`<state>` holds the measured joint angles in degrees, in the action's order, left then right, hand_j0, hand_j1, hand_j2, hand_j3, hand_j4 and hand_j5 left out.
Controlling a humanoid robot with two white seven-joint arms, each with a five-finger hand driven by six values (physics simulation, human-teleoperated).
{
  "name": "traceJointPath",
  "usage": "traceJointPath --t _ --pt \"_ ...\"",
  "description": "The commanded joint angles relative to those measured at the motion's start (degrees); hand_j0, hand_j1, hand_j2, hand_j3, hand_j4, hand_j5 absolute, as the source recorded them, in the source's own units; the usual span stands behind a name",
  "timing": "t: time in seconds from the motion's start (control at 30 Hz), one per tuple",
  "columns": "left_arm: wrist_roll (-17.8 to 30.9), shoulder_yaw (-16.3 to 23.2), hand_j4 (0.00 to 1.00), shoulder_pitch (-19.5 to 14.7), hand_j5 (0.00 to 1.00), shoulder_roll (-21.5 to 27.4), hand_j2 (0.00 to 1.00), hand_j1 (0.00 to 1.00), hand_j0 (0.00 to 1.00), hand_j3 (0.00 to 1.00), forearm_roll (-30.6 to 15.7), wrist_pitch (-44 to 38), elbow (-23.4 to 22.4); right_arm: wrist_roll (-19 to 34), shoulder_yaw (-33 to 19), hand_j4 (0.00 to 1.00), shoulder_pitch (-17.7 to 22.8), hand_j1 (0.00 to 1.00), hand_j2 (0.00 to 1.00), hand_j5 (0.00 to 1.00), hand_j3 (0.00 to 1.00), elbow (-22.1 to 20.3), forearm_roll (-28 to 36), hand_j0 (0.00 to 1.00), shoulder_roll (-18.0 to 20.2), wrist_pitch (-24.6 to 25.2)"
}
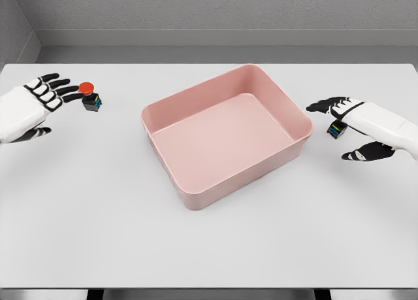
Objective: Put the industrial switch in the basket with both arms
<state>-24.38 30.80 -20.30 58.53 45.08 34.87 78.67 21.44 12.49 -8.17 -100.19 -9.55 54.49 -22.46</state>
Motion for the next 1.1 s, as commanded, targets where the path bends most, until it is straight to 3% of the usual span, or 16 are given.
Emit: traceJointPath --t 0.0,0.2,0.3,0.33,0.43,0.47,0.53,0.63,0.7,0.73,0.8,0.9,0.97,1.07 --pt "0.0 0.0 1.0 0.2 1.0 0.2 1.0 1.0 1.0 1.0 -0.3 0.1 2.5 0.0 0.0 1.0 -0.1 1.0 1.0 1.0 1.0 0.0 -0.1 1.0 0.1 0.1" --pt "0.0 0.0 1.0 0.4 1.0 0.2 1.0 1.0 1.0 1.0 -0.5 0.1 2.3 -0.2 -0.5 1.0 0.1 1.0 1.0 1.0 1.0 0.2 -0.1 1.0 0.6 -0.1" --pt "-0.1 -0.6 1.0 -1.1 1.0 -1.1 1.0 1.0 1.0 1.0 -1.0 0.1 -2.7 -0.2 -0.8 1.0 0.1 1.0 1.0 1.0 1.0 0.3 0.2 1.0 2.5 0.0" --pt "-0.1 -0.1 1.0 -2.9 1.0 -1.3 1.0 1.0 1.0 1.0 -1.4 0.1 -4.7 -0.2 -0.8 1.0 -0.4 1.0 1.0 1.0 1.0 0.7 0.0 1.0 2.7 0.3" --pt "-0.1 0.3 1.0 -6.5 1.0 -3.1 1.0 1.0 1.0 1.0 -2.0 0.1 -8.7 0.2 -0.8 1.0 -2.0 1.0 1.0 1.0 1.0 0.8 -0.5 1.0 5.9 10.0" --pt "0.0 2.0 1.0 -9.0 1.0 -5.2 1.0 1.0 1.0 1.0 -1.8 0.1 -10.1 2.2 -0.6 1.0 -2.9 1.0 1.0 1.0 1.0 0.8 -0.5 1.0 6.3 12.5" --pt "0.9 10.4 1.0 -17.1 1.0 -9.1 1.0 1.0 1.0 1.0 -1.8 0.1 -16.3 4.9 -0.5 1.0 -4.1 1.0 1.0 1.0 1.0 0.7 -0.6 1.0 6.3 16.2" --pt "1.0 17.4 1.0 -23.1 1.0 -12.5 1.0 1.0 1.0 1.0 -1.8 0.1 -22.8 11.1 1.5 1.0 -8.0 1.0 1.0 1.0 1.0 0.3 -1.8 1.0 4.8 18.9" --pt "1.0 21.0 1.0 -25.8 1.0 -14.2 1.0 1.0 1.0 1.0 -1.8 0.1 -25.6 13.6 8.1 1.0 -14.7 1.0 1.0 1.0 1.0 0.5 -4.2 1.0 2.1 20.9" --pt "1.0 21.8 1.0 -26.4 1.0 -14.3 1.0 1.0 1.0 1.0 -1.8 0.1 -25.8 13.6 9.8 1.0 -16.1 1.0 1.0 1.0 1.0 0.6 -4.3 1.0 1.9 21.6" --pt "1.1 24.7 1.0 -28.0 1.0 -14.2 1.0 1.0 1.0 1.0 -1.8 0.1 -25.9 13.6 11.1 1.0 -17.3 1.0 1.0 1.0 1.0 0.7 -5.0 1.0 1.7 22.0" --pt "1.1 29.0 1.0 -30.9 1.0 -14.2 1.0 1.0 1.0 1.0 -1.8 0.1 -27.6 13.6 16.3 1.0 -21.7 1.0 1.0 1.0 1.0 2.7 -6.4 1.0 -0.5 26.8" --pt "1.1 32.2 1.0 -33.1 1.0 -14.2 1.0 1.0 1.0 1.0 -1.8 0.1 -28.0 13.6 17.2 1.0 -22.6 1.0 1.0 1.0 1.0 4.1 -6.5 1.0 -0.6 29.4" --pt "1.1 34.9 1.0 -35.4 1.0 -15.5 1.0 1.0 1.0 1.0 -1.8 0.1 -29.3 13.6 20.8 1.0 -26.0 1.0 1.0 1.0 1.0 6.5 -7.4 1.0 -1.8 29.7"
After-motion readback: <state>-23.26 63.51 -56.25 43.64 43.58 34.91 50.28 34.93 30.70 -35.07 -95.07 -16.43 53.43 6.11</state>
